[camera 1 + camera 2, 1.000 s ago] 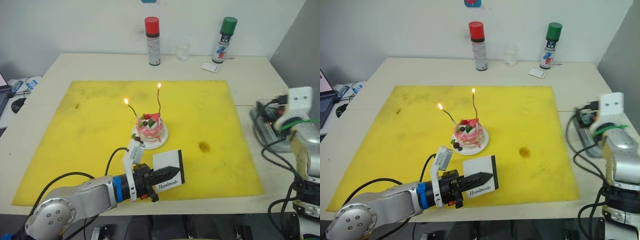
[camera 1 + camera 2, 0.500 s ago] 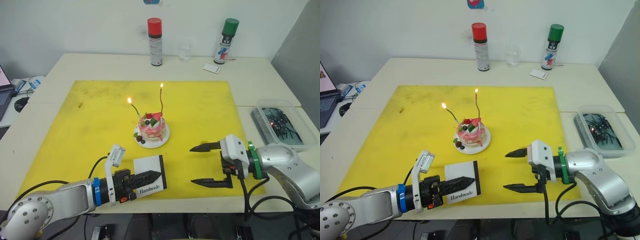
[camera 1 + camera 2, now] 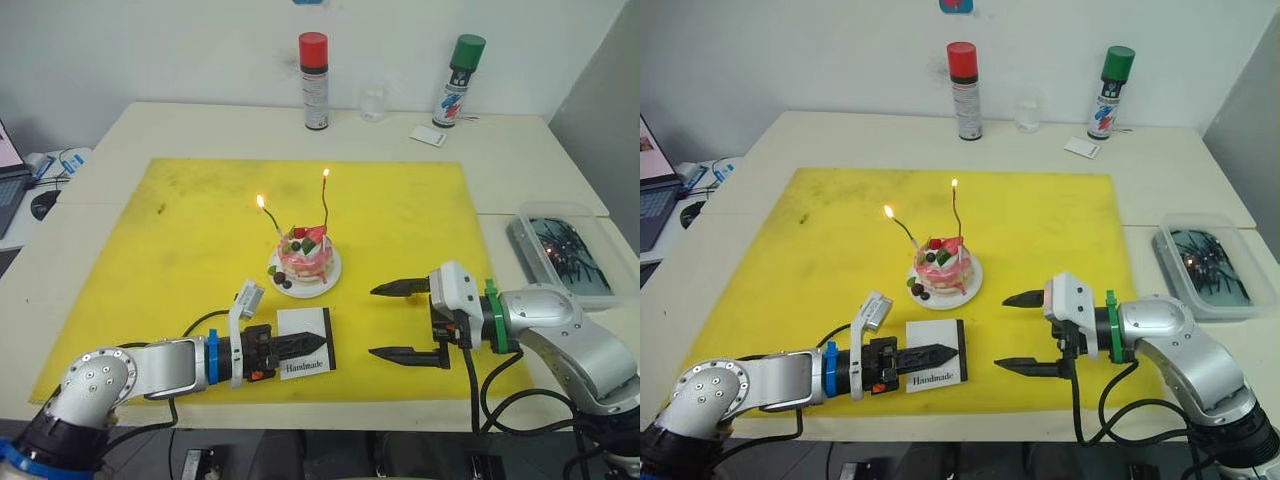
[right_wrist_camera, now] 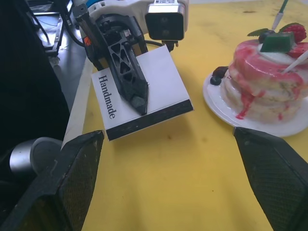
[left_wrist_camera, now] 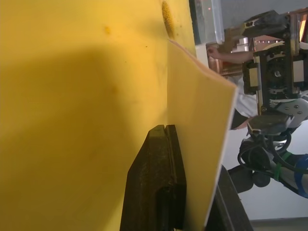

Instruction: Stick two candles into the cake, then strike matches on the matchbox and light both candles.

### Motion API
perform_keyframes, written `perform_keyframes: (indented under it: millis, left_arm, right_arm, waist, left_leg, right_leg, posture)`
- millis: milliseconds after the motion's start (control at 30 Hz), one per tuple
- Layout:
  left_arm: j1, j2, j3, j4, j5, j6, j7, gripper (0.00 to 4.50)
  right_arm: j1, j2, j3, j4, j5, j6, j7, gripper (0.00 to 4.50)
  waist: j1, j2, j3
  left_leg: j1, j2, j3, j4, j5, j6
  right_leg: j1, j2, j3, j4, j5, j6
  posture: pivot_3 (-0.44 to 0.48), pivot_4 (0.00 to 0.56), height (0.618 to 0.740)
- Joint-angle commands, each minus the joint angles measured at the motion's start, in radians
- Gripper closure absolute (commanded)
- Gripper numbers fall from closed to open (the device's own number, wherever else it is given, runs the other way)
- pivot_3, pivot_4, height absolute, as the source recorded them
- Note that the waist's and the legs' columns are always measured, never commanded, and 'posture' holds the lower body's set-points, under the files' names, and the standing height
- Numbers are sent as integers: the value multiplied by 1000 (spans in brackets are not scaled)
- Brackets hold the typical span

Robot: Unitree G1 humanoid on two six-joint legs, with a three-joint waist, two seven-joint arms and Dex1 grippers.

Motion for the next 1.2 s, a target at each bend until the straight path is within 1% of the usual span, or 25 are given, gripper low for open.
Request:
perform_keyframes:
  millis: [33, 300, 400, 467, 533, 600, 733, 767, 833, 867, 900, 967, 1000, 1067, 1100, 1167, 1200]
  left_arm:
    - [-41, -14, -6, 57, 7, 35, 8, 4500]
    - [-98, -17, -12, 137, 0, 122, 11, 4500]
    - [-116, -22, -13, 159, 14, 149, 3, 4500]
    - [-131, -25, -9, 173, 22, 163, -4, 3911]
    - [-146, -25, -1, 187, 38, 178, -15, 3456]
    - [-153, -19, 12, 193, 65, 191, -32, 2767]
    - [-137, 20, 69, 177, 74, 197, -51, 1516]
    - [-113, 47, 99, 157, 75, 202, -68, 1226]
    - [-54, 115, 168, 92, 138, 217, -132, 629]
    - [-22, 151, 212, 66, 173, 217, -170, 251]
    - [8, 184, 258, 45, 210, 216, -216, 7]
    - [63, 255, 382, 23, 298, 196, -330, 7]
    - [85, 294, 445, 19, 384, 152, -414, 7]
    - [137, 357, 526, 1, 599, 7, -578, 7]
    - [143, 397, 557, 40, 726, -88, -619, 7]
    - [134, 429, 594, 98, 907, -244, -669, 7]
    - [123, 431, 602, 116, 970, -306, -689, 7]
  right_arm:
    - [2, -1, -8, -47, 2, -3, -24, 24]
    - [6, -7, -3, -56, 2, -8, -41, 24]
    - [-9, -2, 1, -44, -2, -11, -43, 24]
    - [-17, 1, 2, -39, -3, -13, -44, 0]
    - [-22, 6, 6, -29, -12, -27, -43, 0]
    - [-21, 10, 13, -15, -31, -53, -40, 0]
    - [-14, 5, 14, 20, -57, -104, -16, 0]
    - [-16, 4, 10, 36, -62, -121, -8, 0]
    - [-29, 3, -4, 79, -67, -151, 11, 0]
    - [-44, 4, -14, 106, -63, -159, 17, 0]
    - [-61, 6, -25, 133, -56, -160, 21, 0]
    - [-101, 2, -50, 192, -53, -175, 31, 0]
    - [-119, -5, -64, 223, -57, -186, 36, 0]
    - [-144, -16, -94, 267, -49, -179, 40, 0]
    - [-160, -32, -122, 289, -21, -140, 45, 0]
    - [-183, -56, -168, 327, 13, -101, 55, 0]
    - [-193, -63, -184, 343, 19, -99, 59, 0]
  waist:
    - [-1, 0, 0]
    - [-1, 0, 0]
    - [-1, 0, 0]
    - [-1, 0, 0]
    - [-1, 0, 0]
    - [-1, 0, 0]
    - [-2, 0, 0]
    - [-3, 0, 0]
    - [-10, -1, 0]
    - [-13, 0, 0]
    - [-15, 0, 0]
    - [-17, 1, 0]
    - [-18, 0, 1]
    - [-17, 0, 1]
    - [-12, 0, 1]
    - [-2, 0, 1]
    - [0, 0, 1]
  left_leg:
    - [0, 0, 0, 0, 0, 0]
    - [0, 0, 0, 1, 0, 0]
    - [0, 0, -1, 1, 0, 0]
    - [0, 0, 0, 1, 0, 0]
    - [0, 0, 0, 1, 0, 0]
    - [0, 0, -1, 1, 0, 0]
    - [0, -1, 0, 1, 0, 0]
    - [0, 0, 0, 1, 0, 0]
    - [0, 1, -1, 1, 0, 0]
    - [0, 2, -1, 1, 0, 0]
    - [1, 1, -1, 1, 0, 0]
    - [1, 1, 0, 0, 0, 0]
    - [1, 1, 0, 0, 0, 0]
    - [1, 1, 1, 0, 0, 0]
    - [1, 0, 2, 0, 0, 0]
    - [1, 0, 3, 0, 0, 0]
    - [1, 0, 5, -1, 0, 0]
  right_leg:
    - [0, 0, 0, 0, 0, 0]
    - [0, 0, 1, 0, 1, 1]
    - [0, 0, 1, 0, 1, 1]
    - [0, 0, 0, 0, 1, 1]
    - [0, 0, 0, 0, 1, 1]
    - [0, 0, 0, 0, 1, 1]
    - [0, 0, 1, 0, 1, 1]
    - [0, 0, 0, 0, 1, 1]
    - [0, 0, 1, 1, 1, 1]
    - [0, 0, 1, 1, 1, 0]
    - [0, 0, 1, 1, 0, 0]
    - [-1, 0, 1, 1, 0, -1]
    - [-1, 0, 1, 1, 0, -1]
    - [-1, 0, 0, 1, 0, -2]
    - [-1, 0, 0, 0, -3, -7]
    - [-1, -2, 0, 0, -4, -9]
    - [-2, -3, 1, -1, -4, -9]
  posture:
    - [0, 150, 740]
    - [0, 150, 740]
    - [0, 150, 740]
    - [0, 150, 740]
    - [0, 150, 740]
    - [0, 150, 740]
    - [0, 150, 740]
    - [0, 150, 740]
    - [0, 150, 740]
    - [0, 150, 740]
    - [0, 150, 740]
    - [0, 150, 740]
    - [0, 150, 740]
    - [0, 150, 740]
    - [0, 150, 740]
    - [0, 150, 740]
    - [0, 150, 740]
